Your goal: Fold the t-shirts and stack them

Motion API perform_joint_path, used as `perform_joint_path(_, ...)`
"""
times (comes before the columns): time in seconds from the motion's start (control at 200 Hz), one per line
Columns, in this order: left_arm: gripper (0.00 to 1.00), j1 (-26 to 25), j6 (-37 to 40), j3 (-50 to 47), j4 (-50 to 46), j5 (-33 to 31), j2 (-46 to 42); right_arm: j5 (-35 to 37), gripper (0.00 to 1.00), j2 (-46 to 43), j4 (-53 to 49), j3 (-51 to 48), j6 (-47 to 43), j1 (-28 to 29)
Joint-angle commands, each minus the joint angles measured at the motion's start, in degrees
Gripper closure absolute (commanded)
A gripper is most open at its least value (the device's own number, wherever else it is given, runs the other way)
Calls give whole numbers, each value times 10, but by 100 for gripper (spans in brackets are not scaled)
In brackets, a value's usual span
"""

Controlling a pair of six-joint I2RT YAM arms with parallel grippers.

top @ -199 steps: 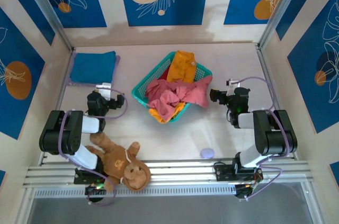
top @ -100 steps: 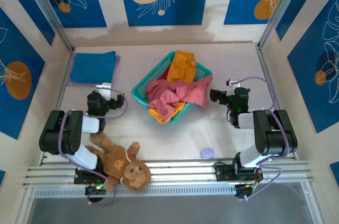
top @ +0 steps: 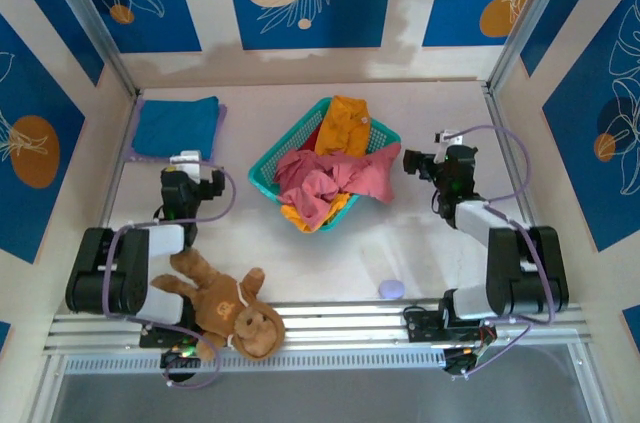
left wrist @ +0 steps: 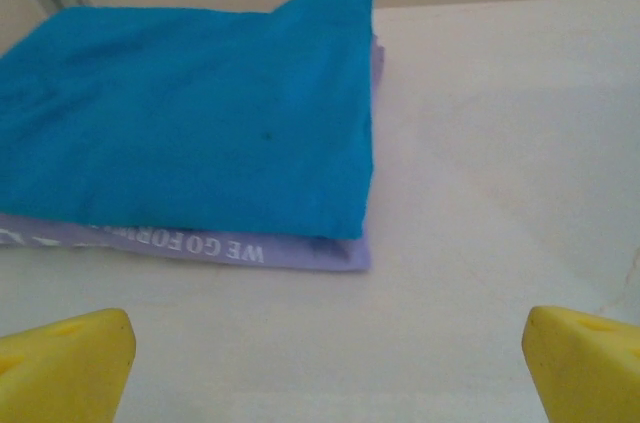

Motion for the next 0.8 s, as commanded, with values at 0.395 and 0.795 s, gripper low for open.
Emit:
perform_joint_path(0.395, 1, -56, -222, 248, -536, 165, -112, 16, 1, -63, -609, 283, 139, 152)
perform_joint_path(0.795, 1, -72, -207, 428, -591, 416, 135, -91, 1, -41, -710, 357, 200, 111)
